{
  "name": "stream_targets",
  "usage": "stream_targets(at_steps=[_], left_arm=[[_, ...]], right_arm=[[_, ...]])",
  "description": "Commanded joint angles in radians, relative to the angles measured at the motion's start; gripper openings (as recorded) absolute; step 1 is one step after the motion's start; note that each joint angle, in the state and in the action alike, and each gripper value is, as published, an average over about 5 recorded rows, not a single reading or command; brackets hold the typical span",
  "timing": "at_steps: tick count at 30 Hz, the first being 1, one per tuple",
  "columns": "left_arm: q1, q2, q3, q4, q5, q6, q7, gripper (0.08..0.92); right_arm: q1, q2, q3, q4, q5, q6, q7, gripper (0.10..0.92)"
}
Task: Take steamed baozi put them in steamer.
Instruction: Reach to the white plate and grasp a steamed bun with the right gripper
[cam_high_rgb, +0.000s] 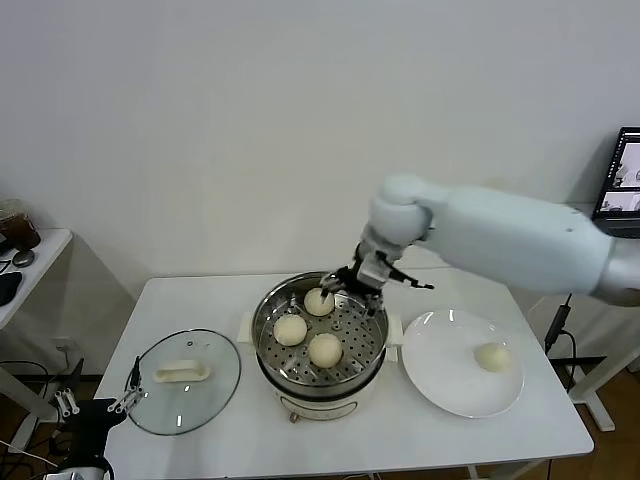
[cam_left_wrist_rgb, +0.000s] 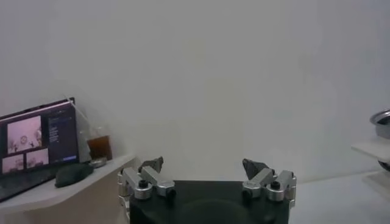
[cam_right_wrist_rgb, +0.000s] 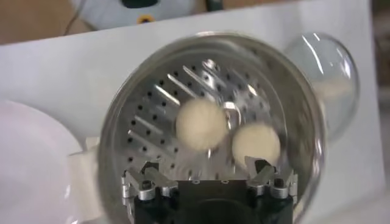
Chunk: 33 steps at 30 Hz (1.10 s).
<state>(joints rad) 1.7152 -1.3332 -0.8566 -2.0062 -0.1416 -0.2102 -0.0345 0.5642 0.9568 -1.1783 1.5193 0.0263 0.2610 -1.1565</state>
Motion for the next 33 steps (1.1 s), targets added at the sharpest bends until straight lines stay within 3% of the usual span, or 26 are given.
stream_targets(at_steps=[1,7,13,22,33], left_arm=[[-0.005,0.006,0.011,0.005,0.001,0.000,0.001,0.823],[-0.018,0.014,0.027,0.015,0.006,0.001,0.001,0.823],[-0.021,0.021,0.032,0.019,0.011,0.002,0.001,0.823],[-0.016,0.015,0.028,0.021,0.016,0.002,0.002,0.823],[-0.005,0.007,0.014,0.020,0.018,0.002,0.001,0.823]], right_arm=[[0.018,-0.327,0.060,0.085,0.061,-0.510,0.006,0.823],[-0.199,-0.493,0.188,0.082,-0.048,-0.568,-0.083,0.823],[-0.521,-0.561,0.419,-0.022,-0.157,-0.515,-0.097,0.823],[-0.695,-0.489,0.581,-0.199,-0.297,-0.344,-0.080,0.823],[-0.755,-0.351,0.649,-0.352,-0.405,-0.298,-0.081,0.823]])
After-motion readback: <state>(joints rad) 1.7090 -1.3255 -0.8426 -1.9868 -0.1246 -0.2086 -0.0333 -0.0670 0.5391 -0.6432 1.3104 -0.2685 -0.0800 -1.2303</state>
